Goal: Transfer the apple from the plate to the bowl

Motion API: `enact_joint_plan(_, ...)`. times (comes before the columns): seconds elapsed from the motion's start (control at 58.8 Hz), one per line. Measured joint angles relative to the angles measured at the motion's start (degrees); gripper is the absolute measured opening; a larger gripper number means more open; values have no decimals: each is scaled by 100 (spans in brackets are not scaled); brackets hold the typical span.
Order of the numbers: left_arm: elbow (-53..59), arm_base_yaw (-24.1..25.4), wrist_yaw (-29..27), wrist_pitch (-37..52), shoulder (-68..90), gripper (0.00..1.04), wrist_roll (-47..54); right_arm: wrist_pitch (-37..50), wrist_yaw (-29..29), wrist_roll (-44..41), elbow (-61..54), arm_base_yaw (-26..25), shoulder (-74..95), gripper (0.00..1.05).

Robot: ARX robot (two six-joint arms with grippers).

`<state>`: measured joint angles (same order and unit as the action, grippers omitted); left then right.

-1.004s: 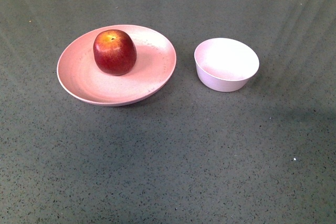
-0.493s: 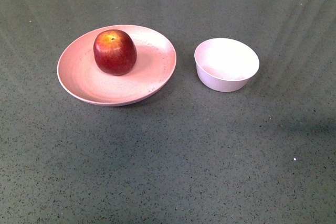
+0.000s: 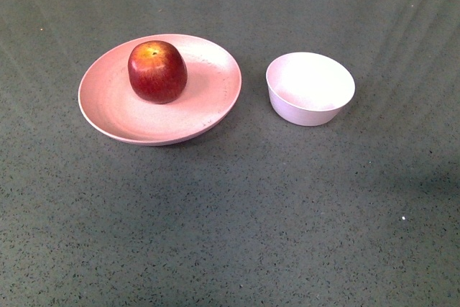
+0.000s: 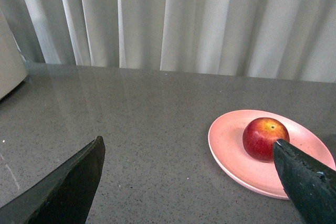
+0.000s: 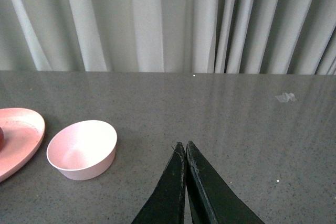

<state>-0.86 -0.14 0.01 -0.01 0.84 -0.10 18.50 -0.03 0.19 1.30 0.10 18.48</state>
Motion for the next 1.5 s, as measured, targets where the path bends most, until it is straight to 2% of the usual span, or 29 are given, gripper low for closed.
enact_joint_plan(0.476, 0, 0, 0, 0, 0, 96, 0, -848, 0, 0, 2, 0, -848, 2)
enact_joint_plan(0.562, 0, 0, 0, 0, 2, 96, 0, -1705, 7, 0, 2, 0, -1510, 2)
enact_joint_plan(0.596, 0, 0, -2, 0, 0, 96, 0, -1788, 0, 0, 2, 0, -1672, 2)
enact_joint_plan(0.868, 0, 0, 0, 0, 0, 96, 0, -1840, 2, -4, 2, 0, -1808, 3)
enact_joint_plan(1.14, -7, 9, 46, -13, 15, 96, 22, -1843, 2, -4, 2, 0, -1812, 69)
enact_joint_plan(1.157, -83, 109, 391, -256, 160, 96, 181, -1843, 4, -4, 2, 0, -1812, 74)
enact_joint_plan(1.174, -382, 345, 1237, -986, 503, 96, 483, -1843, 15, -4, 2, 0, -1814, 78)
enact_joint_plan(1.191, -507, 415, 1497, -1231, 684, 96, 538, -1843, 15, -2, 2, 0, -1814, 81)
enact_joint_plan(1.242, -1202, 487, 2977, -2347, 2076, 96, 1152, -1843, -9, -4, 2, -2, -1818, 91)
enact_joint_plan(1.276, -1408, 337, 3449, -2337, 2684, 96, 1263, -1843, -2, -2, 2, -2, -1818, 97)
enact_joint_plan(1.344, -1624, 26, 3593, -1947, 3381, 96, 1279, -1843, 2, -4, 2, -2, -1818, 95)
enact_joint_plan(1.497, -2159, -658, 2994, -494, 4848, 96, 953, -1843, 7, -4, 2, -2, -1821, 96)
